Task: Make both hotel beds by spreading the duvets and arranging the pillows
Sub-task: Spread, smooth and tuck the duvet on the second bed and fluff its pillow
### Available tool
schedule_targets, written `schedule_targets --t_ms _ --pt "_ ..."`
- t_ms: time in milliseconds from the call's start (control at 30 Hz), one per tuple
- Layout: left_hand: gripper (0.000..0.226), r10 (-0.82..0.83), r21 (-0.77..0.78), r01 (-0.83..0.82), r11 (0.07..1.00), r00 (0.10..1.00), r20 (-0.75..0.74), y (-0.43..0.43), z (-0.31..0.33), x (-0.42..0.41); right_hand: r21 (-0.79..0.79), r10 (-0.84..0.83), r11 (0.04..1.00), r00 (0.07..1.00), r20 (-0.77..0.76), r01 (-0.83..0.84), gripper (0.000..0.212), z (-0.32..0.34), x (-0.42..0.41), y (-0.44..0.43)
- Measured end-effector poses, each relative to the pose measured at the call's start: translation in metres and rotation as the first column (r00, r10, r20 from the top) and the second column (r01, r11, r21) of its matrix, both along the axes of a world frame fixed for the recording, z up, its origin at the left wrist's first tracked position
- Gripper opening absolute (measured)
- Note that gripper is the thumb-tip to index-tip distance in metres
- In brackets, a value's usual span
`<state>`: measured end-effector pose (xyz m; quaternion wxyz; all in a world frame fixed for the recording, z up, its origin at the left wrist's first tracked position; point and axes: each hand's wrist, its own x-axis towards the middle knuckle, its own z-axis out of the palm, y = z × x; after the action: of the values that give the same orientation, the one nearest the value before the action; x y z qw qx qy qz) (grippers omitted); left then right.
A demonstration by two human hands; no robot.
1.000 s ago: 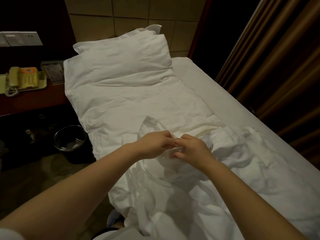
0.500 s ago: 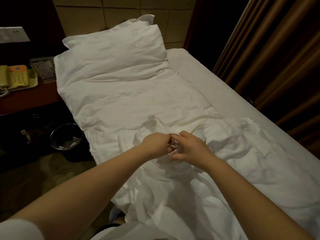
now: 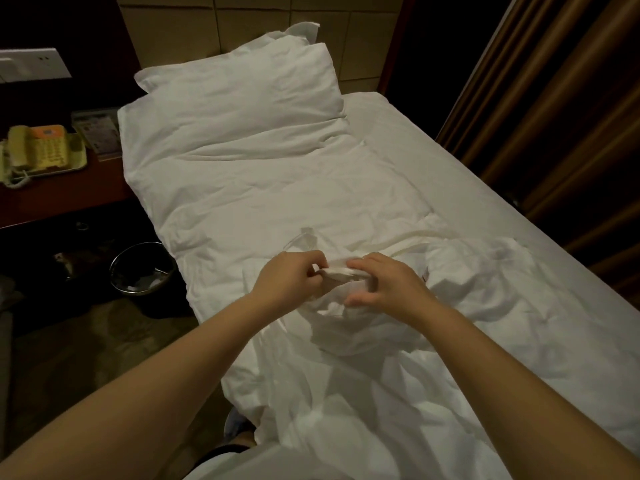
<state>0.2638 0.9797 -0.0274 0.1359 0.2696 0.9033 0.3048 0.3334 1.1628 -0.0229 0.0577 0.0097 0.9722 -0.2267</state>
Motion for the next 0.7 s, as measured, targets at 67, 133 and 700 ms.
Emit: schedule_targets --t_ms 67,133,700 --pt "0.012 0.042 0.043 -0.044 0.998 0.998 0.044 -0.010 0.001 -0.007 -0.006 -0.015 1.000 1.000 0.013 0.015 0.068 0.001 -0.006 0.001" --pt "0.013 0.076 0.066 -0.081 0.995 0.994 0.075 -0.018 0.002 -0.014 -0.013 -0.018 1.000 0.999 0.039 0.019 0.069 0.004 -0.013 0.004" --pt "0.022 -0.010 0.135 -0.009 0.991 0.990 0.142 -0.039 -0.005 -0.049 0.078 0.150 0.984 0.983 0.106 -0.159 0.022 0.018 -0.051 -0.017"
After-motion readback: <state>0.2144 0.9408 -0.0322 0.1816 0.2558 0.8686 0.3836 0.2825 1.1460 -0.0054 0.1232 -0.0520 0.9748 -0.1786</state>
